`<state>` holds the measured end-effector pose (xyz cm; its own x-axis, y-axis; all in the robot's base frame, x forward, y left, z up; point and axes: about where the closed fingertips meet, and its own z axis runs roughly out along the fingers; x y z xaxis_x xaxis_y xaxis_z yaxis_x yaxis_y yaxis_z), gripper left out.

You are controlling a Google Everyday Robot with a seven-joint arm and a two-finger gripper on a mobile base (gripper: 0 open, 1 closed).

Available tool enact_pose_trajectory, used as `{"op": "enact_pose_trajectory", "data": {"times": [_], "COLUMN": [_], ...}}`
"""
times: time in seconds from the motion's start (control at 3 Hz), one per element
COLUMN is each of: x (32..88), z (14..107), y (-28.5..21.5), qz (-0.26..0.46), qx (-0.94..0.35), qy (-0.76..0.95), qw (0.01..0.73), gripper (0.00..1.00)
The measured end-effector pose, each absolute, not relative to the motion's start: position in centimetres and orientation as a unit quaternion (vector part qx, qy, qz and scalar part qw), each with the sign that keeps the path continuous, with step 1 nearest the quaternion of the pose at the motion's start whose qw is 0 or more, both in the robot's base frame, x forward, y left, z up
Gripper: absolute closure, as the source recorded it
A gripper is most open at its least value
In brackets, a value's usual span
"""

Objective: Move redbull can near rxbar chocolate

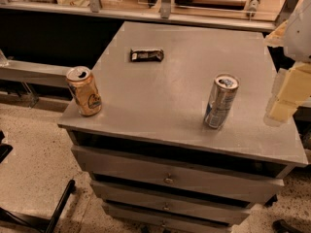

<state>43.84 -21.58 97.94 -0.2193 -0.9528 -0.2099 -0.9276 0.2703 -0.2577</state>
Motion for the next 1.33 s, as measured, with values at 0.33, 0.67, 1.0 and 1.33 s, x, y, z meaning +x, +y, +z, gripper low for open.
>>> {"op": "enact_pose_trajectory", "data": {"times": [0.33, 0.67, 1.0, 1.33], "x": [43.8, 43.9, 45.1, 47.8], "z": [97.9, 98.0, 95.7, 93.3], "y": [-21.6, -21.4, -22.9, -24.6], "qz": [-0.038, -0.015, 0.036, 0.093], "qx": [-0.603, -0.598, -0.582, -0.543], "qy": [0.78, 0.781, 0.781, 0.766], "qw": [0.164, 0.179, 0.225, 0.332], "gripper": [0.0, 0.0, 0.0, 0.0]}}
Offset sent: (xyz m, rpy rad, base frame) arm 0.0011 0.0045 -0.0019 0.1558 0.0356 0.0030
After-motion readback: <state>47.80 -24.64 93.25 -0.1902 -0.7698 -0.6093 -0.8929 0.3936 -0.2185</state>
